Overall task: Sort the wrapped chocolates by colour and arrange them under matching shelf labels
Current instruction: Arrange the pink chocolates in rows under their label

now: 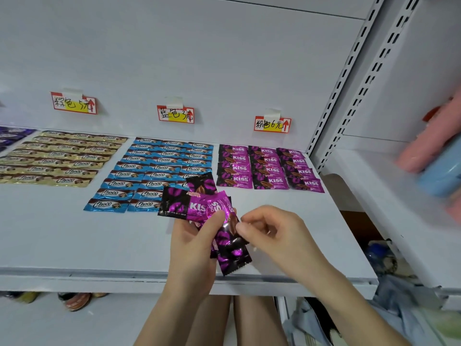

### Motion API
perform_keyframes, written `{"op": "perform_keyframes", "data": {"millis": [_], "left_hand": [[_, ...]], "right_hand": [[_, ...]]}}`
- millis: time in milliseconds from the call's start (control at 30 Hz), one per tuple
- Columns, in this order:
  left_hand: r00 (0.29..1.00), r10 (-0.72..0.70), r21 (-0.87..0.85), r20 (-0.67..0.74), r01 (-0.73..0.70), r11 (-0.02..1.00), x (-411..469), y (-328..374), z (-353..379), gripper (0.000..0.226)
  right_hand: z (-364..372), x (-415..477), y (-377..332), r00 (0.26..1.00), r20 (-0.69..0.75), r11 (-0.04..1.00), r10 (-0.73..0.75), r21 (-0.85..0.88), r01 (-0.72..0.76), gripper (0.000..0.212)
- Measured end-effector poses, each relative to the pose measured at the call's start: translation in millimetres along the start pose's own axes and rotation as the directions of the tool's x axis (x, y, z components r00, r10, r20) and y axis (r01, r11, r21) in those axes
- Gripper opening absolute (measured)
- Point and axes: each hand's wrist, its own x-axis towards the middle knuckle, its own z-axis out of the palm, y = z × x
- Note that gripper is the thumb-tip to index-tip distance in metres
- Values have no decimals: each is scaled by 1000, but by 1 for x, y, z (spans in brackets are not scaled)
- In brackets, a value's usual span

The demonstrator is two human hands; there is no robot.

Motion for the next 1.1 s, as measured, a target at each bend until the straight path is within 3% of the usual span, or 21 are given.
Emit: {"op": "perform_keyframes", "data": {"millis": [100, 267, 367, 500, 567, 633, 700, 767, 833, 967, 1100], "left_hand": [[997, 32, 84, 64, -37, 996, 0, 0, -1, 46], [990, 5, 144, 139, -26, 989, 0, 0, -5, 45], [995, -29, 113, 94, 18, 993, 0, 1, -11, 43], [996, -7, 89, -90, 15, 996, 5, 5, -25, 38], [988, 25, 91, -153, -11, 996, 8, 10, -30, 38], [981, 56, 100, -184, -38, 994, 11, 13, -32, 41], [978, 86, 106, -191, -66, 992, 14, 15, -34, 42], [977, 93, 106, -192, -74, 992, 16, 15, -36, 43], [977, 84, 103, -197, -64, 993, 17, 13, -38, 44], [977, 65, 101, -204, -45, 994, 19, 10, -38, 43], [977, 64, 100, -203, -45, 994, 21, 10, -37, 44]], "right_hand": [[-7, 11, -7, 1000, -27, 999, -11, 42, 12, 13], [-8, 24, -9, 990, 128, 985, 59, 153, -78, 24], [-8, 26, 2, 984, 125, 940, 124, 304, -157, 23], [-12, 31, 24, 956, 26, 840, 293, 471, -270, 18], [-13, 32, 36, 940, -76, 887, 333, 363, -285, 22], [-13, 30, 46, 955, -181, 967, 235, -57, -249, 25], [-16, 24, 53, 983, -170, 843, 73, -516, -152, 27], [-18, 18, 53, 988, -153, 651, 0, -750, -116, 32], [-20, 14, 54, 988, -136, 617, -68, -785, -65, 33], [-15, 16, 59, 992, 70, 728, -106, -674, 125, 32], [-7, 31, 60, 989, 98, 734, -113, -662, 149, 38]]}}
